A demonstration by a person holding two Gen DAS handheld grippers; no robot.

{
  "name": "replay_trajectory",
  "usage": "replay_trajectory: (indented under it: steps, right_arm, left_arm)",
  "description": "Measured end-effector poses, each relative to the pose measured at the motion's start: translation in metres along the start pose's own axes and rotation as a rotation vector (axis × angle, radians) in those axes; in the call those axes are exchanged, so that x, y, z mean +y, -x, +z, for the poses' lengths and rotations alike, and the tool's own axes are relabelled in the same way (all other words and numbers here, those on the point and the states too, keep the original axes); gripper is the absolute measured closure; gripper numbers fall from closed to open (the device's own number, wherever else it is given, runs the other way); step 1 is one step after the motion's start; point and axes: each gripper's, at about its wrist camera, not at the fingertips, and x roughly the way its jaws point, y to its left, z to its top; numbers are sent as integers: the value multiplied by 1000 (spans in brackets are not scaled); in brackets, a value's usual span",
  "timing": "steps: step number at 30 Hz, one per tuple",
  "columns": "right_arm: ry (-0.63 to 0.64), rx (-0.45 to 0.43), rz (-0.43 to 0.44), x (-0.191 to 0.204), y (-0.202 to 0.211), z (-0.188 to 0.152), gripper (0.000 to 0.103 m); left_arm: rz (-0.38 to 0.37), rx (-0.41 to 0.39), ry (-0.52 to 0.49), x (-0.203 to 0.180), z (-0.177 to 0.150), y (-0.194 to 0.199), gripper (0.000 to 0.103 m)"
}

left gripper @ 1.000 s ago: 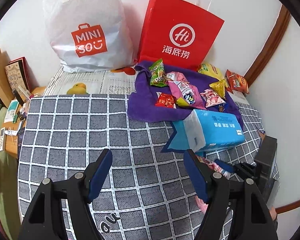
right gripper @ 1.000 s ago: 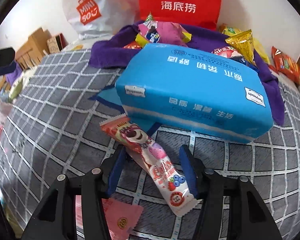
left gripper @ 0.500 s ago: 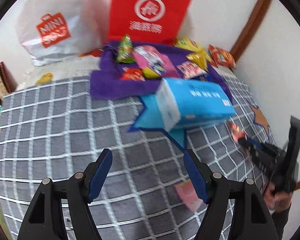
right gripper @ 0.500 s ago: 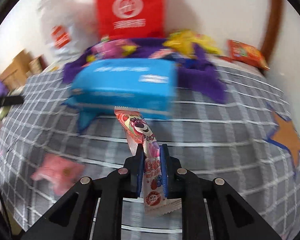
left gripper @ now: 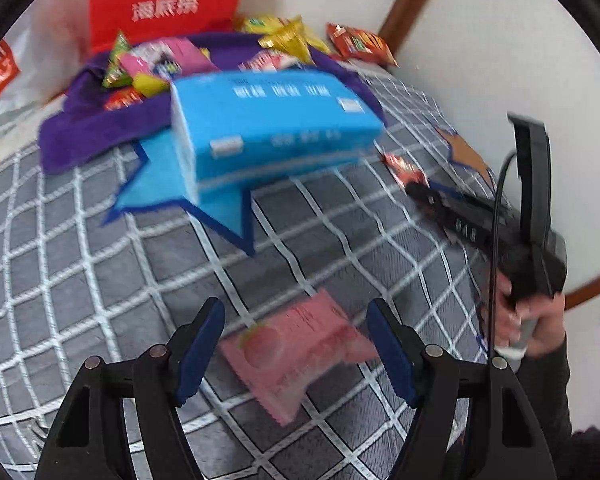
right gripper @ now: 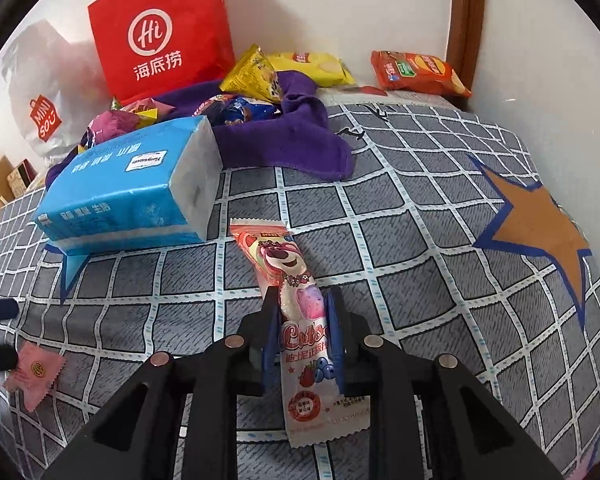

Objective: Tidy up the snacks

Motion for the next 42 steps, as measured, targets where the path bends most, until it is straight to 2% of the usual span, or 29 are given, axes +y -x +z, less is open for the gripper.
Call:
replay_trajectory:
  steps: [2,5,8,12,16,21,22,25,27,32,34,42]
  right_arm:
    - [-7,0,9,-2,0,0,79]
    - [-5,0,13,-2,-2,1,78]
    - [-1,0,14,0,-2,1,76]
    - [0,0,24,0,-2,1,74]
    - [-1,0,33,-1,-2,1,72]
    - [-5,-1,39,-1,-2,1,71]
    - [-7,-1,42,-1,-2,1,71]
    - [-10,-1,46,-2,-2,1,71]
    - [-8,-1,45,-2,-2,1,71]
    - [-13,-2,50,-3,-2,1,71]
    - [-14,-2,52,-3,-2,1,71]
    - [-21,-3,56,-3,-2,1,71]
  left_arm:
    - [-7,17,5,2,-5,-6,31]
    - [-12,-12,-8,0,-11,-3,31]
    - [-23,-13,-34,-5,-16,-2,25]
    - [-4,-31,-97,-10,-26,2,22]
    - [22,-63,-118,-12,-33,4,22]
    - [134,-142,-176,-19,-47,6,35]
    - [154,-151,-175,-19,-48,7,42]
    - [206,-171,-138,-10,-43,8,42]
    - [192,-168,-93,1,-39,11,42]
    - [100,-126,-15,19,-32,17,36]
    - [56,-119,-16,19,-31,17,27]
    - [26,-121,-45,24,-46,23,23]
